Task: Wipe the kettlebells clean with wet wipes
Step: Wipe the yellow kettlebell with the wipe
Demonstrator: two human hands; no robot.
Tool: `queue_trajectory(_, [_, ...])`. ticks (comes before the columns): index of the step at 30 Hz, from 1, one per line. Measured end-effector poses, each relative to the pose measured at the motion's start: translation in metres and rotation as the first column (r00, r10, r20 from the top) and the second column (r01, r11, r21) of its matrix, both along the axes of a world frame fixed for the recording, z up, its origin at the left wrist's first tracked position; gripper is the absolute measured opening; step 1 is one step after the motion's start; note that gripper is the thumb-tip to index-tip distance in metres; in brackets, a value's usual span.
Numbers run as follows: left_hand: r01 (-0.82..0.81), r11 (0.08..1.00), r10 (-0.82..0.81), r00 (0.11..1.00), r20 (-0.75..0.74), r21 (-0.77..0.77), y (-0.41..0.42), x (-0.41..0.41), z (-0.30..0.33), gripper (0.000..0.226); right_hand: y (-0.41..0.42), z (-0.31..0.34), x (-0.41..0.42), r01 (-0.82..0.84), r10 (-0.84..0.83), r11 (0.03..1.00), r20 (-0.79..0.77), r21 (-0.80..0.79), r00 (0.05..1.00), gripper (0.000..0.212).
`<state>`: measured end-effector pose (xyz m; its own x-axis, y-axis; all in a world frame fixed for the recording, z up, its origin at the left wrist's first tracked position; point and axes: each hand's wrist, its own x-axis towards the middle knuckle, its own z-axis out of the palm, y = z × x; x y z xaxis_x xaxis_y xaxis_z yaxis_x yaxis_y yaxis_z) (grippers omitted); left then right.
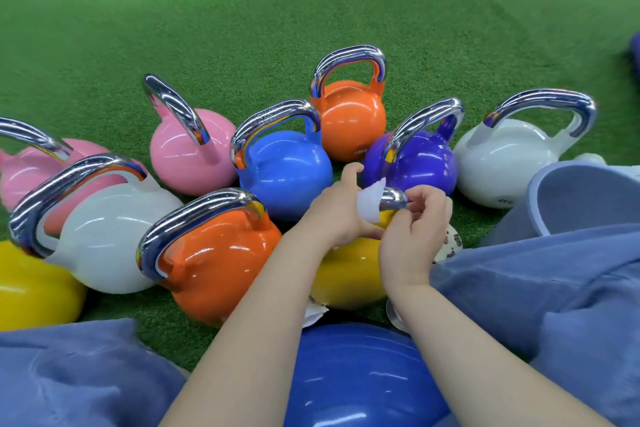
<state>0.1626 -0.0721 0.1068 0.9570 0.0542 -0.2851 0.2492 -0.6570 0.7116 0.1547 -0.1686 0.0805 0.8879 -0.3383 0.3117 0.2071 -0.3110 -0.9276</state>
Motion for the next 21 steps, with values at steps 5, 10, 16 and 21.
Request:
queue_trajectory(5, [-0.077, 0.928, 0.082, 0.997, -0.002, -0.365, 0.033, -0.015, 0.012, 0.094, 0.007, 0.016, -0.001, -0.197, 0.234, 0.964, 0.220, -0.181, 0.947, 0.026])
queue_trajectory(10, [-0.204, 0.915, 0.215, 0.977, -0.009, -0.349, 0.064, -0.025, 0.000, 0.039, 0.014, 0.004, 0.001, -0.289, 0.441, 0.610, 0.013, -0.738, 0.897, 0.034])
queue_trajectory(16, [-0.238, 0.949, 0.229, 0.971, -0.066, -0.205, 0.079, -0.030, -0.020, 0.025, 0.034, 0.022, 0.025, -0.468, 0.365, 0.013, -0.432, -0.884, 0.825, 0.041])
queue_trajectory(21, [-0.311, 0.932, 0.305, 0.950, -0.064, -0.183, 0.088, -0.026, -0.029, 0.030, 0.068, 0.037, 0.034, -0.595, 0.266, -0.397, -0.708, -0.699, 0.654, 0.037])
